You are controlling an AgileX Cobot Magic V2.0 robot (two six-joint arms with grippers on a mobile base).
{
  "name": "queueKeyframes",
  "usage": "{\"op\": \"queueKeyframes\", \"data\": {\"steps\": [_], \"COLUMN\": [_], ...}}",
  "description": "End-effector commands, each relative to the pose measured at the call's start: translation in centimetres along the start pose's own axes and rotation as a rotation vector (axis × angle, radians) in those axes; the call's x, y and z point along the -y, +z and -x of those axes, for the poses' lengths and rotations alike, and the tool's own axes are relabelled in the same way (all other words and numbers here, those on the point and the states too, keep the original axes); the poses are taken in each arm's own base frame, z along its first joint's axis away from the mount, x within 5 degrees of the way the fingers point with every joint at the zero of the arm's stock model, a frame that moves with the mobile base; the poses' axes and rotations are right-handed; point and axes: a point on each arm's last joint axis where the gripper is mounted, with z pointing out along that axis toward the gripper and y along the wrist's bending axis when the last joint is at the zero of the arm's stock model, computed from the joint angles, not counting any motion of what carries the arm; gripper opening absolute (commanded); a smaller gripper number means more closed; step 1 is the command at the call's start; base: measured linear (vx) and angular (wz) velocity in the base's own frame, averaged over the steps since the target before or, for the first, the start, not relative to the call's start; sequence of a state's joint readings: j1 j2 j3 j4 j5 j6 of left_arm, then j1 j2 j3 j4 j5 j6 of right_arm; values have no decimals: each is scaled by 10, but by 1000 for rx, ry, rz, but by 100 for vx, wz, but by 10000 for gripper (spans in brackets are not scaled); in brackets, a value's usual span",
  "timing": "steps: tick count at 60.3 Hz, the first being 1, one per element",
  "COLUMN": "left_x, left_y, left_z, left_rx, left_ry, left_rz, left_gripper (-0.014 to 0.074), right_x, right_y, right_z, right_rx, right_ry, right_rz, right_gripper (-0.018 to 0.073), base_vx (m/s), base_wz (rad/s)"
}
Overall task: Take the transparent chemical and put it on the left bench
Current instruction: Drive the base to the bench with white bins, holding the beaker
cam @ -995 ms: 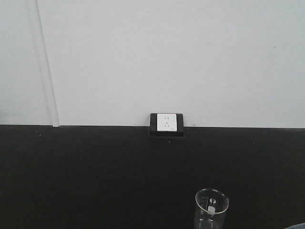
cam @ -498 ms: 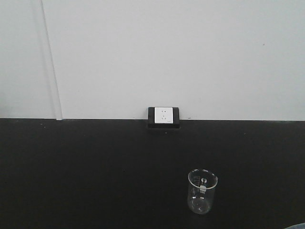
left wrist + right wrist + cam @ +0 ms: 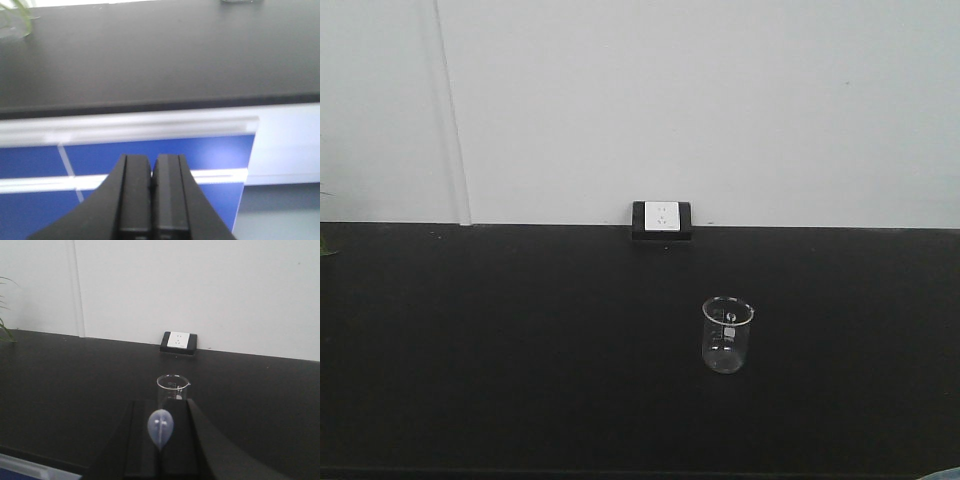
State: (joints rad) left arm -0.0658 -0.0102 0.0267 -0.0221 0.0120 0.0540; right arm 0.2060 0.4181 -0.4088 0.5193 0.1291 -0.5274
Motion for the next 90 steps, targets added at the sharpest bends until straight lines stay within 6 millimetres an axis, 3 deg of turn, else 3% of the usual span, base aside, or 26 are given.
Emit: {"op": "queueKeyframes", "data": {"steps": [1, 90], "left_x": [0, 0], "left_y": [-1, -1], "left_z": [3, 3], "left_rx": [81, 81], "left_ry": [-9, -9], "left_rz": [2, 2], "left_gripper": [-3, -3], "right_x": [3, 3], "right_y": [-1, 0], "right_z": [15, 14], "right_rx": [84, 77], "right_ry": [-10, -10], "right_rz": [-35, -32], "right_gripper": [-3, -3], "base_vx": [-35, -28], "base_wz": [11, 35]}}
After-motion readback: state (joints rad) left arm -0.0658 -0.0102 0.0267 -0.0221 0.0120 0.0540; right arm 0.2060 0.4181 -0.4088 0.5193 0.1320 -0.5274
